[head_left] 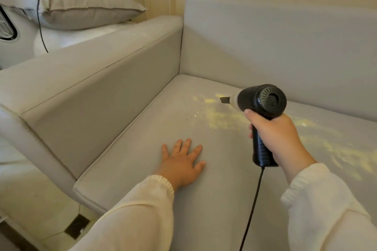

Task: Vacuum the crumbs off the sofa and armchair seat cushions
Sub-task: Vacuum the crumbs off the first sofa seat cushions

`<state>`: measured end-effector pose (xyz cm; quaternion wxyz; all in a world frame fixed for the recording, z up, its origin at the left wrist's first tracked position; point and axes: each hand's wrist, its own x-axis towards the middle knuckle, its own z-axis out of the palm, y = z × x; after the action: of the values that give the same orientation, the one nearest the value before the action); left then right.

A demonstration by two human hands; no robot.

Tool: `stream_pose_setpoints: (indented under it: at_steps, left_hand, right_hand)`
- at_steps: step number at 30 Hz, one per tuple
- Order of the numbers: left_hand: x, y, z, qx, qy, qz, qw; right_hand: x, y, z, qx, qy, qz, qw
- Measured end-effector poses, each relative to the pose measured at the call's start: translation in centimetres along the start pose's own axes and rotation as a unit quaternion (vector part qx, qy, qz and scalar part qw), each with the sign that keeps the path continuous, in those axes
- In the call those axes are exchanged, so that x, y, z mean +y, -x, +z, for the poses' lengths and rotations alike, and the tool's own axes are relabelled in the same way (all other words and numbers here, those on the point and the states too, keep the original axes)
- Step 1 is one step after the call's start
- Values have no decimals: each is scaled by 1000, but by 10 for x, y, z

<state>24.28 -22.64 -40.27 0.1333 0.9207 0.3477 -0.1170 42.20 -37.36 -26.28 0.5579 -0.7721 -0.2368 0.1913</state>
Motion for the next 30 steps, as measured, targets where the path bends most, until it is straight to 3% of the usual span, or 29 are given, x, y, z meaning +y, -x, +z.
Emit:
stream_pose_setpoints:
  at_steps: [12, 21, 25, 30]
  left_hand:
    - [19, -15, 2, 4, -4, 6, 1000]
    - [20, -23, -5, -20, 0, 2, 1000]
    - [19, -22, -5, -11, 1, 4, 1000]
    - [4, -19, -7, -1, 6, -55, 998]
  right_hand:
    - [26, -63, 18, 23, -26, 15, 999]
    - [28, -62, 33, -26, -4, -2, 1000]
    - [26, -61, 30, -7, -21, -8, 1000]
    - [28, -56, 32, -25, -15, 9, 1000]
